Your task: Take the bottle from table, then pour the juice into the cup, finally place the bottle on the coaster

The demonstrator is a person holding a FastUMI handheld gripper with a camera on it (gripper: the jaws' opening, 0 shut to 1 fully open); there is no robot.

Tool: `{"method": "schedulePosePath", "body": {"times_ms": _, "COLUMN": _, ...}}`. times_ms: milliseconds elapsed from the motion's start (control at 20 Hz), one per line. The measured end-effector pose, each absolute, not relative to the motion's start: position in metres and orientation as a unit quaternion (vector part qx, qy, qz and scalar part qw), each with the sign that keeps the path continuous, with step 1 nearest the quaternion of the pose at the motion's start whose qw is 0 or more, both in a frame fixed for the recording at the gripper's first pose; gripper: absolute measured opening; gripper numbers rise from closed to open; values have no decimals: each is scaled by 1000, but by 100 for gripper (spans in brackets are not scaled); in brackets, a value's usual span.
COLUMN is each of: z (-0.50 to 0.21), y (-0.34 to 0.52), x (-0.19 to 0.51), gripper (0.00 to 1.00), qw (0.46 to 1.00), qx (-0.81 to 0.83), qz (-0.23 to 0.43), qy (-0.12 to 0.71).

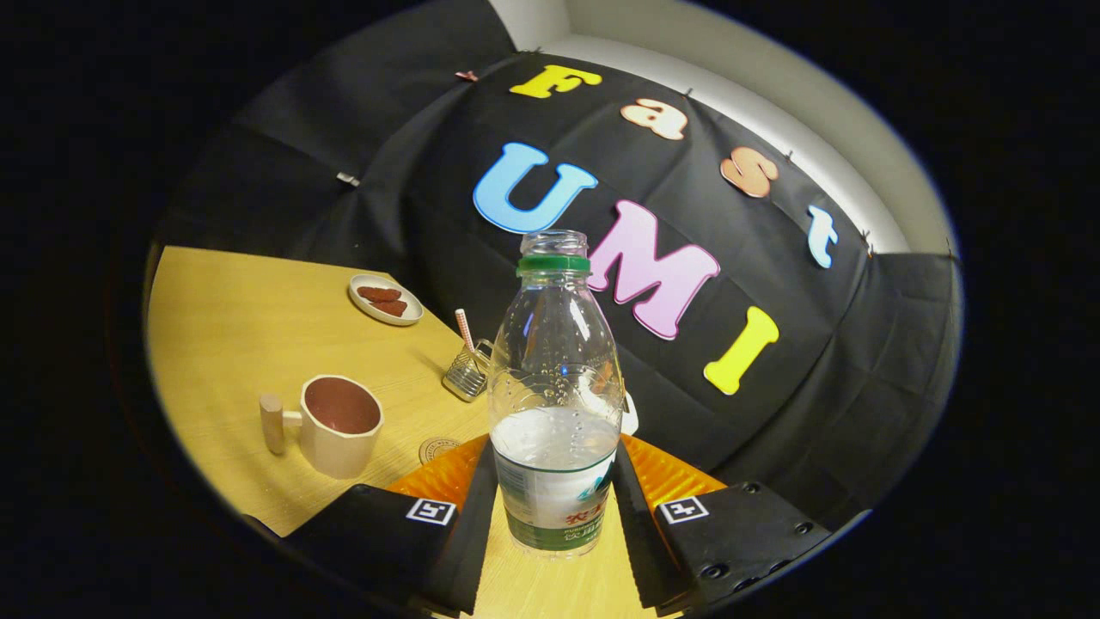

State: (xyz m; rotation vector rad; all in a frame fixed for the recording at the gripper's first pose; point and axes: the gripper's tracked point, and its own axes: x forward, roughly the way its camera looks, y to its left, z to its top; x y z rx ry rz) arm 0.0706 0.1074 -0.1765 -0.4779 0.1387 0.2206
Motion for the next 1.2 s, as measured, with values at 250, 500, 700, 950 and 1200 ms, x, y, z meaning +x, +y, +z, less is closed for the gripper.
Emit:
{"method": "schedulePosePath", "body": {"times_ms": 250, "z": -181, "y": 127, "x": 74, "gripper": 70, "qw": 936, "qx": -322, "qz": 132, "qy": 60}}
{"method": "schedulePosePath", "body": {"times_ms": 500, "z": -200, "y": 132, "x": 73, "gripper": 70, "qw": 909, "qx": -384, "qz": 147, "qy": 69}}
{"method": "schedulePosePath", "body": {"times_ms": 700, "z": -213, "y": 134, "x": 73, "gripper": 70, "qw": 889, "qx": -423, "qz": 155, "qy": 83}}
{"method": "schedulePosePath", "body": {"times_ms": 950, "z": -221, "y": 134, "x": 78, "gripper": 70, "qw": 856, "qx": -484, "qz": 162, "qy": 85}}
{"method": "schedulePosePath", "body": {"times_ms": 1200, "z": -231, "y": 129, "x": 83, "gripper": 70, "qw": 828, "qx": -527, "qz": 166, "qy": 97}}
